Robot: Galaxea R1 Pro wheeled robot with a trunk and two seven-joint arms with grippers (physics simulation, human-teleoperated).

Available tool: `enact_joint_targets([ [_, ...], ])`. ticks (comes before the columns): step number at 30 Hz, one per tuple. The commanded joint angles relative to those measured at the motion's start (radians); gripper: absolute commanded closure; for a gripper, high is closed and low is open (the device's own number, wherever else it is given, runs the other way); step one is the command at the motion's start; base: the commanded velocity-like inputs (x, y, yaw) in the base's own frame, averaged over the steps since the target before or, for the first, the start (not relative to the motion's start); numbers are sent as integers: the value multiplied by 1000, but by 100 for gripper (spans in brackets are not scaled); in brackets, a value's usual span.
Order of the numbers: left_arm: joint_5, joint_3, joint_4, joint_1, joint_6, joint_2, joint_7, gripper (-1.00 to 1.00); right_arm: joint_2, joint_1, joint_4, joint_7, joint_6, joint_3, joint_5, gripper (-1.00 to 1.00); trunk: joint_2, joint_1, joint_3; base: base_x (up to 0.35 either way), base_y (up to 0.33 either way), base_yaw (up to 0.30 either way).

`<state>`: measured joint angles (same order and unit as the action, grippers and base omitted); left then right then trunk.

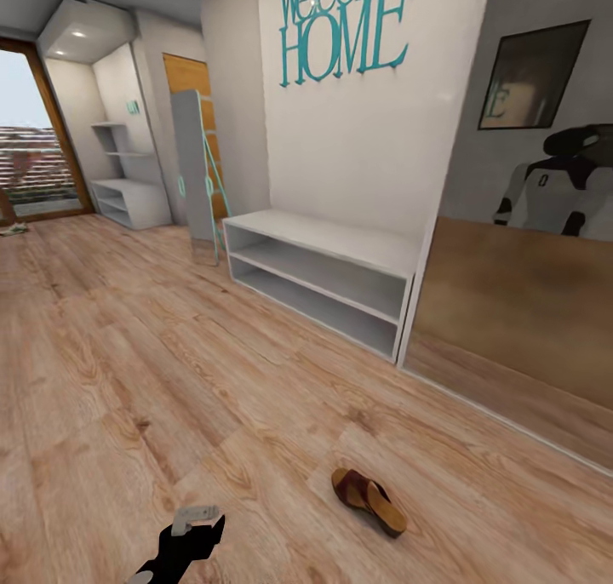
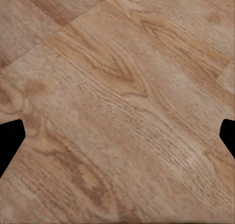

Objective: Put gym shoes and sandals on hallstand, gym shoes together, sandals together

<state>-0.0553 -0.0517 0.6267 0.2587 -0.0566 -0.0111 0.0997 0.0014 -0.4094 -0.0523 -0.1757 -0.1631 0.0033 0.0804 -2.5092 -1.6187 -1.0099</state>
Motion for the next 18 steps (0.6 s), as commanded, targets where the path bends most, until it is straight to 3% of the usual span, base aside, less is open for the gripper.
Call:
enact_joint_targets([
  [1,-6,-4,-1,1,-2,0,8,-100,0,-2,-4,-5,-6,0,9,-100,0,0,-2,0,0,296],
  [18,-6,-4,-1,1,-2,0,8,-100,0,-2,-4,-5,-6,0,9,-100,0,0,-12,0,0,295],
])
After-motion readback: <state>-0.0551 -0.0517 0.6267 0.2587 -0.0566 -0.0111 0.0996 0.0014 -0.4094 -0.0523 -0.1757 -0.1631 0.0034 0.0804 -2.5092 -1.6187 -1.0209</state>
